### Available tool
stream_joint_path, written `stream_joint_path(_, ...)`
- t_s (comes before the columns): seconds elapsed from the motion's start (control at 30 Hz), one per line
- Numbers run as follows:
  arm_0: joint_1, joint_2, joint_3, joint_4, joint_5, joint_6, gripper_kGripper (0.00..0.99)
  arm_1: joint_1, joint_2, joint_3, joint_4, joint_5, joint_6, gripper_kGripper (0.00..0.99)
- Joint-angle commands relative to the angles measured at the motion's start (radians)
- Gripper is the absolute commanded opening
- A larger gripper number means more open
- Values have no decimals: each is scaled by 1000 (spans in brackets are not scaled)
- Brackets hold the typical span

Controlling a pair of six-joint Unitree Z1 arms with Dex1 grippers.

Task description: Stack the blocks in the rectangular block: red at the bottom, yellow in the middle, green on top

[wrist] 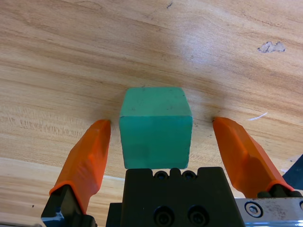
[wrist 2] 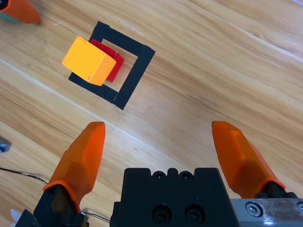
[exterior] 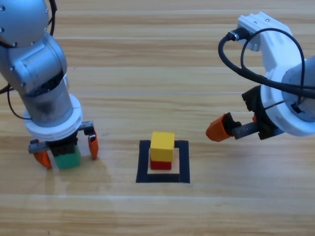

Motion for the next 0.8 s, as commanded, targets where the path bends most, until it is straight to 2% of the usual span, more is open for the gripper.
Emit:
stream_joint_path(0.03, 30, 44, 22, -26, 5, 27, 861, -19, -7, 37, -45, -4, -8, 990)
stream_joint_path(0.17, 39, 39, 45, -55, -3, 47, 773, -19, -9, 46, -57, -4, -9, 990)
stream_joint_path(0.33, 47, 44, 47, -69, -9, 70, 761, -19, -10, 48, -60, -4, -9, 990)
stream_joint_path(0.37, 50, 44, 47, -71, -9, 76, 727, -19, -12, 48, -58, -4, -9, 990)
stream_joint_path(0.43, 62, 44, 50, -71, -9, 93, 598, -19, -13, 48, -60, -3, -9, 990)
stream_joint_path(0.63, 128, -30, 61, -44, 1, 194, 86, -19, -18, 54, -63, -7, -9, 990)
stream_joint_path(0.7, 131, -49, 16, 5, 1, 240, 8, -19, -21, 54, -65, -7, -9, 990)
stream_joint_path(0.8, 110, -35, -140, 129, 9, 306, 8, -19, -22, 56, -66, -7, -9, 990)
